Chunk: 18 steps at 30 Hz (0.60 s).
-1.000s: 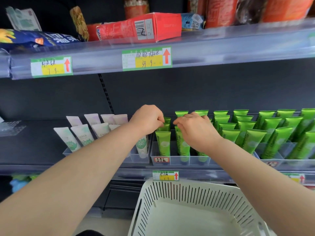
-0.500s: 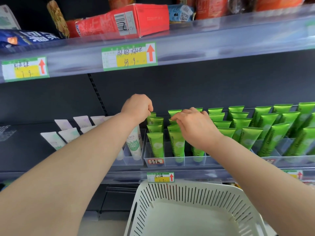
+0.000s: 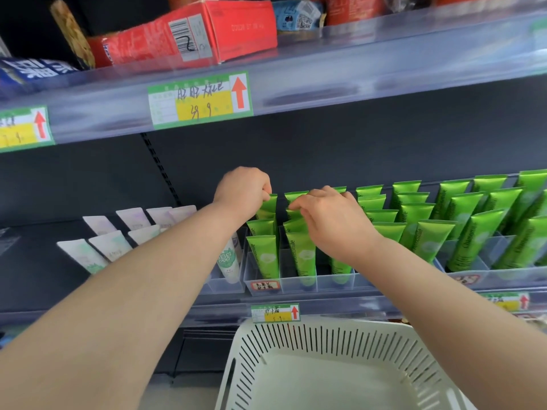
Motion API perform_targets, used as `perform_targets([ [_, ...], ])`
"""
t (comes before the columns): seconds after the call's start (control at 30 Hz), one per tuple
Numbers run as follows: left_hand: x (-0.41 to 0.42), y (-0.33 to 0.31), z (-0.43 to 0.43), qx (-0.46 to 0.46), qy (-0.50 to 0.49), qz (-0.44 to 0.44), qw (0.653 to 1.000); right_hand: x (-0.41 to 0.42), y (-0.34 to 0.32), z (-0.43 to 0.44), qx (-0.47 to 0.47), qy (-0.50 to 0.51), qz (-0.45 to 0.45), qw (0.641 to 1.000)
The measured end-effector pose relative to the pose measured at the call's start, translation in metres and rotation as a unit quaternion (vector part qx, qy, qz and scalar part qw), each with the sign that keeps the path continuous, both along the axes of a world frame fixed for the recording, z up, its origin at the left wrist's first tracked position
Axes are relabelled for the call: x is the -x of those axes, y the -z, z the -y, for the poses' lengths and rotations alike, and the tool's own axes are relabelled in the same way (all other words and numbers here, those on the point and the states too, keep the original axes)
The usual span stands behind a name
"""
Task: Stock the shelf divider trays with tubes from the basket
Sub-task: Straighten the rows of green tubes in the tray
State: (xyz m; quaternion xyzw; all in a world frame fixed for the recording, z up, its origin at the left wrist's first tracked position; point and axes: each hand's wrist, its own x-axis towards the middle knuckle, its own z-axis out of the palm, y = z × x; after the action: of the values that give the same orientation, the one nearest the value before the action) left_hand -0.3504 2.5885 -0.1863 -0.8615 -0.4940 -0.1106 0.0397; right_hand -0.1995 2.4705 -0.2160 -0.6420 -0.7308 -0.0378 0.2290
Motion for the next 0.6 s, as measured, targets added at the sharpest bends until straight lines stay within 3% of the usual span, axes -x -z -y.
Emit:
perform_targets([
  [0.17,0.0,0.004,-0.004,0.008,0.005,0.001,1.0,0.001,0.0,-0.001,-0.003,0.003,0.009,1.0],
  [0.4,0.023,0.001,-0.005,0.058,0.055,0.188,0.979,0.005,0.0,-0.005,-0.012,0.01,0.012,1.0],
  [0.5,0.035,-0.002,0.001,0.161,0.091,0.148,0.972,0.011,0.0,-0.007,-0.013,0.011,0.016,1.0],
  [0.6,0.039,0.003,0.003,0.15,0.093,0.064,0.982,0.016,0.001,-0.008,-0.012,0.01,0.018,1.0],
])
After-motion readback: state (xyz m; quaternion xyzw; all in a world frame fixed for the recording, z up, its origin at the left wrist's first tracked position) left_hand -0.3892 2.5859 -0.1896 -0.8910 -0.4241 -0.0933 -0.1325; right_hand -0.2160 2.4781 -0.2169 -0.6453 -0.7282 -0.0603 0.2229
